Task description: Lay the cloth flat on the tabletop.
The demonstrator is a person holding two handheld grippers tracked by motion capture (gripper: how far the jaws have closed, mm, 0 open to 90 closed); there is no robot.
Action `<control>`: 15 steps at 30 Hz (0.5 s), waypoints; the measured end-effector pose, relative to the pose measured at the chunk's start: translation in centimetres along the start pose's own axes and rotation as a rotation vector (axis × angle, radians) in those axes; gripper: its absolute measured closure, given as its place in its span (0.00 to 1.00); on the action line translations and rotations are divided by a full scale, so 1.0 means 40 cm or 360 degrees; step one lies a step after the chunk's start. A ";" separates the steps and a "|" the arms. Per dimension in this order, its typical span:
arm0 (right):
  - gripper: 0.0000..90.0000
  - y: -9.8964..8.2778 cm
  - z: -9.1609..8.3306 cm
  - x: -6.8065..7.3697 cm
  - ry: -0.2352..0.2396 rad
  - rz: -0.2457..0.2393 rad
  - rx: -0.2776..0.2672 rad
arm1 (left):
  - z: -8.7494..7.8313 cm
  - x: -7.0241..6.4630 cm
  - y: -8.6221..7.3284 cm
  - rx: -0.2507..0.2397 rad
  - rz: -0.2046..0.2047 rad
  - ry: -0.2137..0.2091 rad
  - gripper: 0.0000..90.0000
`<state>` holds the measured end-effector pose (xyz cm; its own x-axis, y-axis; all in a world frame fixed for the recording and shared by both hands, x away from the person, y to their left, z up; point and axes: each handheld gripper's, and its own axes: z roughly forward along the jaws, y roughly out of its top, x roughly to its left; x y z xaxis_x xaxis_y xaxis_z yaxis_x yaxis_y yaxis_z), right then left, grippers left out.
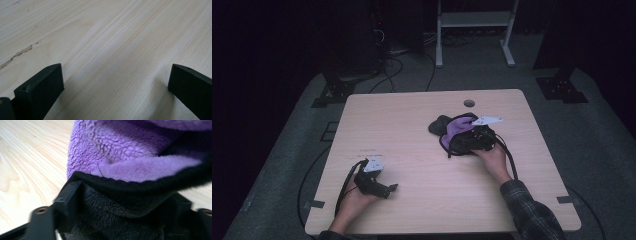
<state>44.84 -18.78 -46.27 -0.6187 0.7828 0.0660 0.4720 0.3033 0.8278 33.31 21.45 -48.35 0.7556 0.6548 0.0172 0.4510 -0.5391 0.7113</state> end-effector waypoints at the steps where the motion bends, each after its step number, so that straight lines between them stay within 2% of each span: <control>1: 0.36 -0.001 0.002 0.000 -0.0005 -0.0004 -0.0001 | 0.000 0.000 0.000 0.0000 0.0000 0.0000 0.00; 5: 0.65 -0.007 0.004 -0.002 0.0009 -0.0013 0.0007 | 0.000 0.000 0.000 0.0000 0.0000 0.0000 0.00; 7: 0.75 -0.009 0.002 -0.003 0.0026 -0.0003 0.0005 | 0.000 0.000 0.000 0.0000 0.0000 0.0000 0.00; 10: 0.81 -0.006 -0.005 -0.002 0.0064 0.0003 0.0013 | 0.000 0.000 0.000 0.0000 0.0000 0.0000 0.00; 15: 0.82 -0.005 -0.029 0.011 0.0168 -0.0014 0.0046 | 0.000 0.000 0.000 0.0001 0.0000 0.0000 0.00</control>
<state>43.75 -19.11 -45.74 -0.6851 0.7188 0.1183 0.4831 0.3267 0.8123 33.29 21.46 -48.35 0.7558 0.6546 0.0172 0.4510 -0.5395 0.7110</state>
